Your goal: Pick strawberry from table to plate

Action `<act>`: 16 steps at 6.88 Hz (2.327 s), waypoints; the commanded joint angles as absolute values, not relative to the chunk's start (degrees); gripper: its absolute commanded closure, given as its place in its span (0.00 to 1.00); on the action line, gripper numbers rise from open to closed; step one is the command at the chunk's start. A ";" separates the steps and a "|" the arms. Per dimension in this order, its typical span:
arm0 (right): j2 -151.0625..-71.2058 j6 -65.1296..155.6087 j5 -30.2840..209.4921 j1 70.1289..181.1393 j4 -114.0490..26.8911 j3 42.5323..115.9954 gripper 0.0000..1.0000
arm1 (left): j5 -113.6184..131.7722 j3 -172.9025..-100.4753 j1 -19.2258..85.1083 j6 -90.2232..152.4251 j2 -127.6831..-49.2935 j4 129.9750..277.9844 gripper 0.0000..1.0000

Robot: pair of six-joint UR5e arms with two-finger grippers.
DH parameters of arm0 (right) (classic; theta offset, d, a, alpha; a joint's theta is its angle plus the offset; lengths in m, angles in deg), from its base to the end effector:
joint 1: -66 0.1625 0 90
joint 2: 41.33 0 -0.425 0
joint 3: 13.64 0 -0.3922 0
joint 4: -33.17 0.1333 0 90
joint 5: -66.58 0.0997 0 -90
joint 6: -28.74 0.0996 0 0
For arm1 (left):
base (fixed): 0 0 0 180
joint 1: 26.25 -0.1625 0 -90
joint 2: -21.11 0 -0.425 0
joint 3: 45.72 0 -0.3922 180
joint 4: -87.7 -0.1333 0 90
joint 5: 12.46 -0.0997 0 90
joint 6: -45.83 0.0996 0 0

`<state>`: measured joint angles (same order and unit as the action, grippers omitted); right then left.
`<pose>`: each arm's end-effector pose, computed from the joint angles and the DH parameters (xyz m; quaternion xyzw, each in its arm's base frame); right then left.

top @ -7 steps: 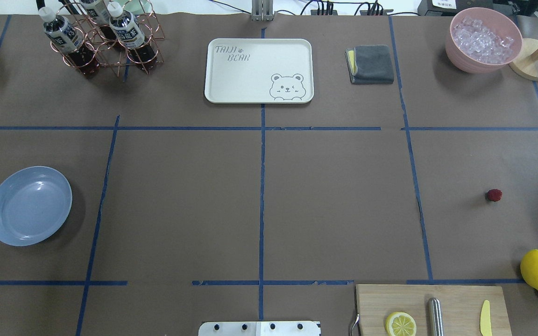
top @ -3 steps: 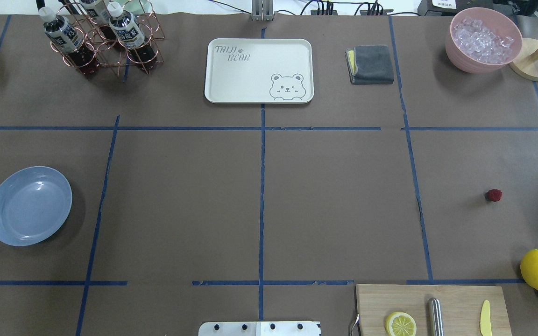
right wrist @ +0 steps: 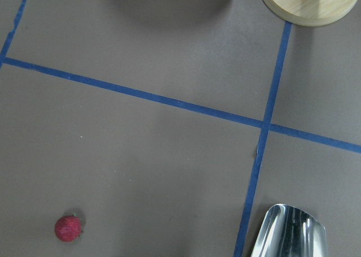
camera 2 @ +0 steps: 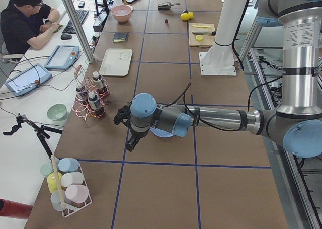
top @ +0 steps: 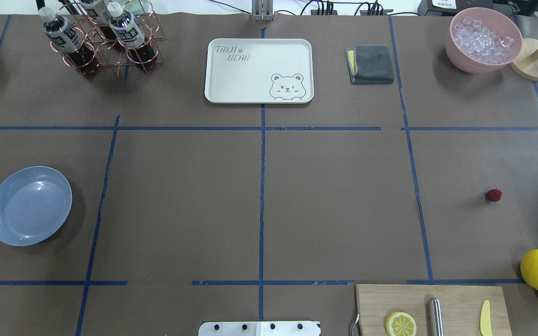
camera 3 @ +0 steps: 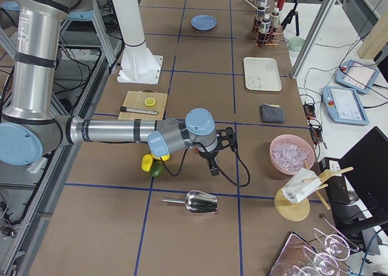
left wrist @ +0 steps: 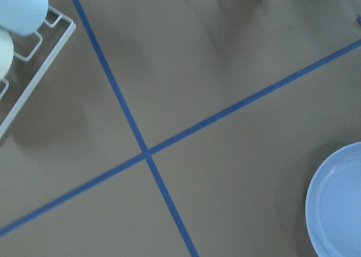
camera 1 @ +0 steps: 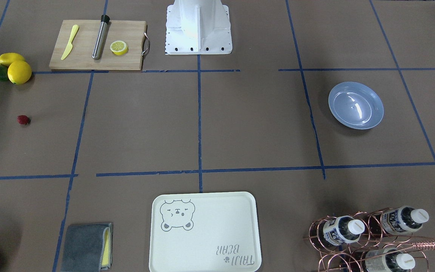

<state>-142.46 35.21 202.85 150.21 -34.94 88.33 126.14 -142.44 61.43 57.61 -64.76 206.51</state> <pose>0.0178 -0.4327 0.5987 0.1390 -0.4023 -0.0721 0.9020 -0.0391 -0.4826 0.5729 0.2785 0.3745 0.2182 0.8571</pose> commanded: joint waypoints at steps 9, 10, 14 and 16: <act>-142.31 36.64 203.43 150.20 -34.68 86.29 0.00 | 114.11 -124.76 33.70 3.65 -60.37 254.22 0.37; -142.31 37.08 203.34 150.20 -34.68 86.29 0.00 | 114.11 -122.99 32.47 3.56 -60.37 256.25 0.37; -142.22 37.18 203.34 150.20 -34.68 86.29 0.00 | 114.37 -122.89 29.03 3.56 -60.37 256.54 1.00; -142.05 37.26 203.34 150.20 -34.68 86.20 0.00 | 115.16 -127.50 29.03 3.30 -60.46 255.84 1.00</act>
<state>-142.16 37.24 203.34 150.20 -34.68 86.27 114.70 -124.21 29.08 3.48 -60.42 256.39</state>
